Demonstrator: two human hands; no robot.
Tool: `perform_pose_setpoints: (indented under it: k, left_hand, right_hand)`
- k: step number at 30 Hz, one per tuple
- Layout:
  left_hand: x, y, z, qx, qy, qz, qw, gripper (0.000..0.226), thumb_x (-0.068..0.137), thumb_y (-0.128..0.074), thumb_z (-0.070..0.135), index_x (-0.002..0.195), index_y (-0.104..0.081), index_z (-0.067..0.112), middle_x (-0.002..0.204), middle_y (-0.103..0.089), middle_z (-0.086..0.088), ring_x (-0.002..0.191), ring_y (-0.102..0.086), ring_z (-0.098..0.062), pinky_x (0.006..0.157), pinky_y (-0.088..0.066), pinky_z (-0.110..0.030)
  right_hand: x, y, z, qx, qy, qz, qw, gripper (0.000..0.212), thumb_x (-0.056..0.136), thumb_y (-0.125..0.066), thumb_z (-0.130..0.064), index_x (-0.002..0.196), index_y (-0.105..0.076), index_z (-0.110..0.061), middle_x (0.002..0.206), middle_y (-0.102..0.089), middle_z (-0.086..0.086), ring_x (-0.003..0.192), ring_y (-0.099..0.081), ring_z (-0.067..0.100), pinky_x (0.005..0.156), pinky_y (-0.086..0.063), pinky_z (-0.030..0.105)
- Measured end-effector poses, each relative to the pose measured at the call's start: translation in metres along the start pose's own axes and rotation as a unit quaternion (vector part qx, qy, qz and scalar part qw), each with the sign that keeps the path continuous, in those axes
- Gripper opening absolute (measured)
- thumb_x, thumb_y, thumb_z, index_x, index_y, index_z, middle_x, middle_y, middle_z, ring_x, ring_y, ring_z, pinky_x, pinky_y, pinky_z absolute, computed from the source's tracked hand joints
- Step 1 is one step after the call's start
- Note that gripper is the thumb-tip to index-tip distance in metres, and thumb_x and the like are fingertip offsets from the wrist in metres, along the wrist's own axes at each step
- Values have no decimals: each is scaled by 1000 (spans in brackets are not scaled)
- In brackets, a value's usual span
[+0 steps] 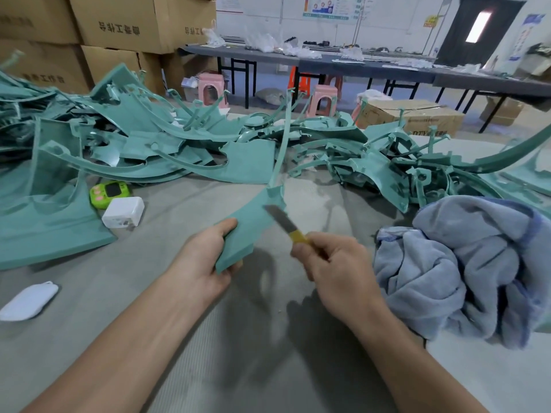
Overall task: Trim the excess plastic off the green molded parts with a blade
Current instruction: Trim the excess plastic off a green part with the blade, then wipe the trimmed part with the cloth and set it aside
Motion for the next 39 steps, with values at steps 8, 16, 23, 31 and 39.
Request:
perform_pose_setpoints:
  k: [8,16,23,31,39]
  left_hand:
    - [5,4,5,-26,-38,-15,999,14,101,-57,16,100,-65,5,64,-73,-4,45,-66,-13,37,-45,-19]
    - [11,17,20,-67,-79,-34,994,22,97,-62,21,116,-70,14,102,-79,-5,72,-77,-17,48,-56,-26]
    - [14,12,12,-73,-160,-18,984,19,91,-68,12,109,-73,11,107,-78,-3,93,-76,-20,71,-62,-35]
    - [2,-1,5,52,-292,-43,954,21,86,-65,18,85,-82,31,90,-79,0,82,-74,-14,69,-59,-30]
    - [-21,-12,-20,297,-429,-117,845,8,78,-58,18,82,-65,19,65,-64,-1,58,-53,-16,53,-48,-39]
  right_hand:
    - [3,-1,2,-68,-31,60,995,33,97,-66,-32,72,-60,-12,51,-46,-6,50,-41,9,49,-30,27]
    - [0,38,-7,-313,-44,97,944,30,93,-58,-52,87,-76,-28,77,-71,-5,81,-57,22,88,-43,38]
    - [-5,99,6,-602,-147,-27,784,29,86,-57,-46,114,-58,-40,113,-61,-8,119,-46,25,90,-20,42]
    - [-10,95,-31,-307,60,263,913,19,92,-61,-19,79,-61,-32,76,-63,-11,80,-54,18,83,-30,34]
    - [-15,-11,-42,-111,145,196,963,14,95,-68,-14,104,-73,-23,87,-66,-10,82,-57,12,78,-51,34]
Point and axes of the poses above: each hand's wrist, its own x-axis towards the middle knuckle, its own y-axis out of the back of the hand, z = x × y, the point moved 2 cm from there along x, towards the middle knuckle
